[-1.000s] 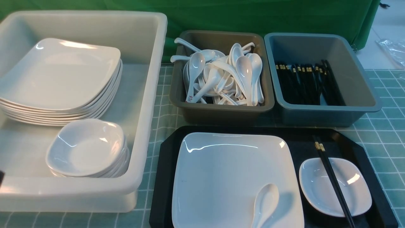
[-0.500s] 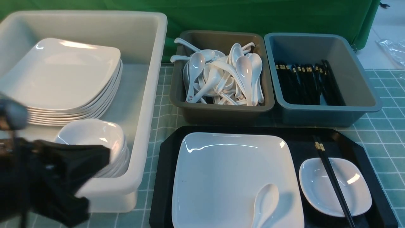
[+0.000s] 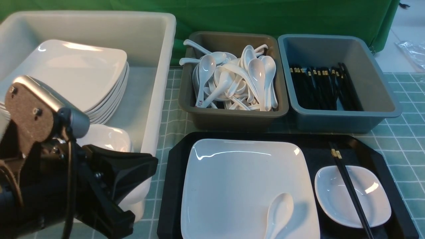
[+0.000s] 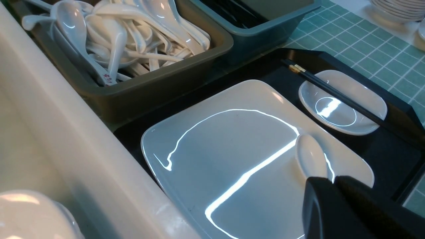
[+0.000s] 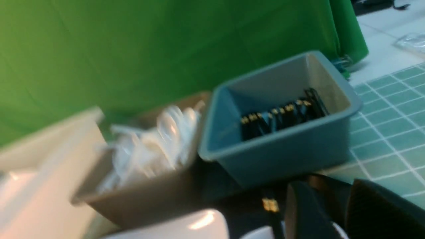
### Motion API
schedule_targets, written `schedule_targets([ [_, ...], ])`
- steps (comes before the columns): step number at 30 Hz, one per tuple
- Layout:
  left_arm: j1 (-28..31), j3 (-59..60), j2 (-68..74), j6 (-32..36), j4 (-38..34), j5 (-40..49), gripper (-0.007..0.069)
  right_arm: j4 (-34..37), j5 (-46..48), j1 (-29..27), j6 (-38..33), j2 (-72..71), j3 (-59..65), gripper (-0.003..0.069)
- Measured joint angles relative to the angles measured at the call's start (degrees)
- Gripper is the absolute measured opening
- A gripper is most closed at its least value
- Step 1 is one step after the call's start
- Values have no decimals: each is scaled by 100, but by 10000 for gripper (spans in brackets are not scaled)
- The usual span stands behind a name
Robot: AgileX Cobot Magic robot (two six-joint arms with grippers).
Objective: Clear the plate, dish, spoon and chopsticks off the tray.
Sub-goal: Use the right arm to grab a pair of chopsticks from the plate
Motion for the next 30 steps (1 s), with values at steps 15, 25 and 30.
schedule_targets([
  [15,0,-5,-83,18,31,72,17,17,4386,962,-1990,5447,-4020,225],
  [25,0,-5,-750,68,83,367,17,-178,4171,886,-2212,8438,-5132,383],
  [30,-5,-5,-902,123,105,373,17,-179,3893,798,-2258,9118,-5256,398],
])
